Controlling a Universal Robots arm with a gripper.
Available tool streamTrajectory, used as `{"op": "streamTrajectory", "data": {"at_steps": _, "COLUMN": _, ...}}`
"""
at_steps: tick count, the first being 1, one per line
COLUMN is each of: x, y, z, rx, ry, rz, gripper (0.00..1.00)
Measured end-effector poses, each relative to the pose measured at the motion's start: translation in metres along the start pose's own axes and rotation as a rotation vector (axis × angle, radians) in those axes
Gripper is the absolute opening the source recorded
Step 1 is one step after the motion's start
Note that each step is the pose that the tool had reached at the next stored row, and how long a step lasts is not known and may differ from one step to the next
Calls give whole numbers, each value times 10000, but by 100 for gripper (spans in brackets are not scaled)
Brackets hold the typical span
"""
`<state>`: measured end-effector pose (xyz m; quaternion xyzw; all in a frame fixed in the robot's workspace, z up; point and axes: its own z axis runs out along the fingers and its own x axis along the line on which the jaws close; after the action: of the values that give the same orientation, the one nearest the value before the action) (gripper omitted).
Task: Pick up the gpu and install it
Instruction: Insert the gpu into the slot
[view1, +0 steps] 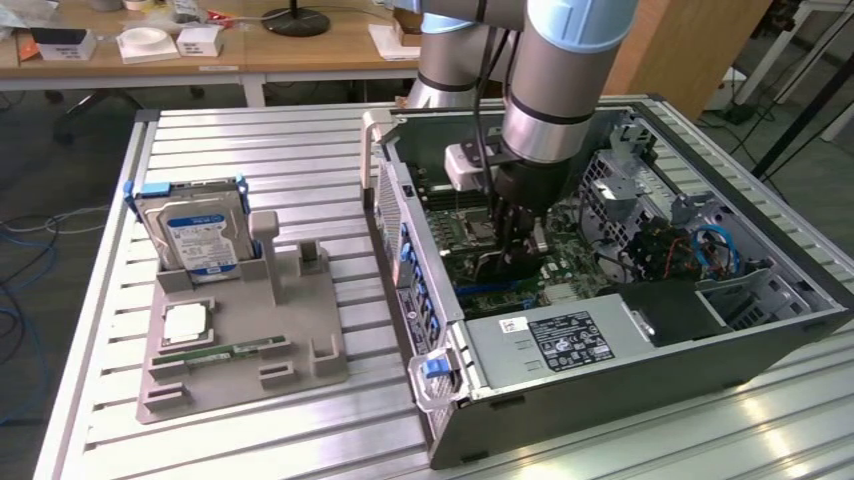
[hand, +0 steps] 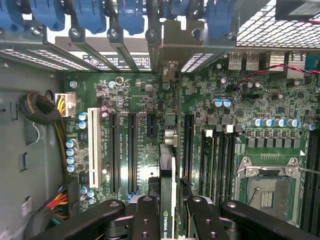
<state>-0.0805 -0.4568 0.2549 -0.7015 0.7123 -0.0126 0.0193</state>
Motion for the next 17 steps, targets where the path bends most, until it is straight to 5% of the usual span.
{"op": "streamTrajectory", "data": {"at_steps": 17, "x": 1, "y": 17, "z": 61, "rx": 0, "ry": 0, "rz": 0, "gripper": 26}}
